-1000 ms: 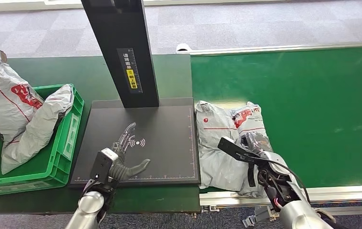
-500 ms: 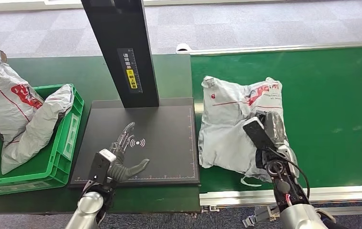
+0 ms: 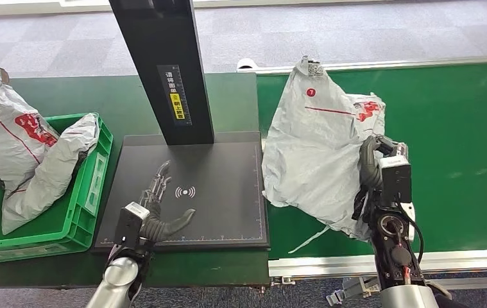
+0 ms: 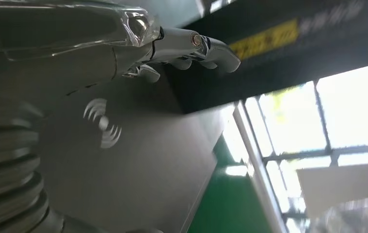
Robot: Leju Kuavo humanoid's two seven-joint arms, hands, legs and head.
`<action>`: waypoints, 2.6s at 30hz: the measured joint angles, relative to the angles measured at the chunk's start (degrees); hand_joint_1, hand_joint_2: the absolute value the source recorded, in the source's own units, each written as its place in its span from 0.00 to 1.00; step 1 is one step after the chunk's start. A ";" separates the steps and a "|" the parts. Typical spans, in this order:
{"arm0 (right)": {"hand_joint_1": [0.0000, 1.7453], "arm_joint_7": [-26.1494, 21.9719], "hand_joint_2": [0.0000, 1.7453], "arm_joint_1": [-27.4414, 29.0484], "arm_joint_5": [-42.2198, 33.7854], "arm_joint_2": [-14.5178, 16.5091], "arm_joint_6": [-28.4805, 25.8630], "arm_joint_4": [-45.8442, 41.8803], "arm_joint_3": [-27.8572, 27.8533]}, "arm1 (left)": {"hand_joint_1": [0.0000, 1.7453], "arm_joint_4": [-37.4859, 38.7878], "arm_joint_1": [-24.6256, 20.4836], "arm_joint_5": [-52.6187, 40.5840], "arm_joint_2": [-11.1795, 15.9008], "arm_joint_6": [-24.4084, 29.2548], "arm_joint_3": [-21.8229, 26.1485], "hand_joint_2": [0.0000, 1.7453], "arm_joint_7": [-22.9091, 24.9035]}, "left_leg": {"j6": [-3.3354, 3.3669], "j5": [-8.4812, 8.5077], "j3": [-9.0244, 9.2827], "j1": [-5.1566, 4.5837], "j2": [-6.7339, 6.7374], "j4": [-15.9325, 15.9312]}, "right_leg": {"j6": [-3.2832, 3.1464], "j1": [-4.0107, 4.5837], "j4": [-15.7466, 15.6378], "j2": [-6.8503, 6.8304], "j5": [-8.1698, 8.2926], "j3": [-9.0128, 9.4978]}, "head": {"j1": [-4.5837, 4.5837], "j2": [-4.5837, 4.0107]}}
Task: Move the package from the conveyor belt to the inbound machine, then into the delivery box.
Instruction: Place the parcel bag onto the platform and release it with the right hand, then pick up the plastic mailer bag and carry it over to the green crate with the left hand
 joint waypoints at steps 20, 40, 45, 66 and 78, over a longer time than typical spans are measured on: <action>1.00 -1.00 1.00 4.34 4.58 0.96 -1.27 -5.56 6.04 | 0.00 -26.49 0.49 -3.76 0.52 35.65 3.45 1.00 -5.81 | -0.01 0.01 0.00 0.01 0.00 0.00 | 0.00 0.01 0.00 -0.01 0.00 0.02 | 0.00 0.00; 1.00 0.21 1.00 -3.87 9.40 4.20 0.09 1.61 18.77 | 0.00 -40.95 1.38 -7.78 -3.93 35.67 7.63 1.00 -5.81 | -0.03 0.03 0.02 0.03 0.02 -0.01 | -0.01 0.04 0.01 0.01 0.00 0.02 | 0.00 0.00; 1.00 4.36 1.00 -9.17 16.51 7.27 2.96 8.02 27.52 | 0.00 -37.72 0.38 -4.77 -3.19 35.65 3.29 1.00 -5.81 | -0.05 0.05 0.03 0.04 0.02 -0.01 | -0.02 0.04 0.02 0.01 0.01 0.02 | 0.02 0.00; 0.00 17.34 1.00 -20.50 21.01 17.35 10.82 28.64 40.38 | 0.00 -25.17 -5.67 -3.68 -0.84 35.06 -6.92 1.00 -5.81 | -0.05 0.05 0.03 0.02 0.02 0.00 | -0.02 0.04 0.01 0.01 0.01 0.00 | 0.00 0.00; 0.00 17.71 1.00 -20.62 -5.06 15.74 27.26 29.52 21.99 | 0.00 -24.11 -5.64 -3.87 -0.69 33.44 -6.92 1.00 -5.81 | -0.04 0.05 0.03 0.01 0.03 0.01 | -0.01 0.01 0.01 0.02 0.02 0.00 | 0.02 0.00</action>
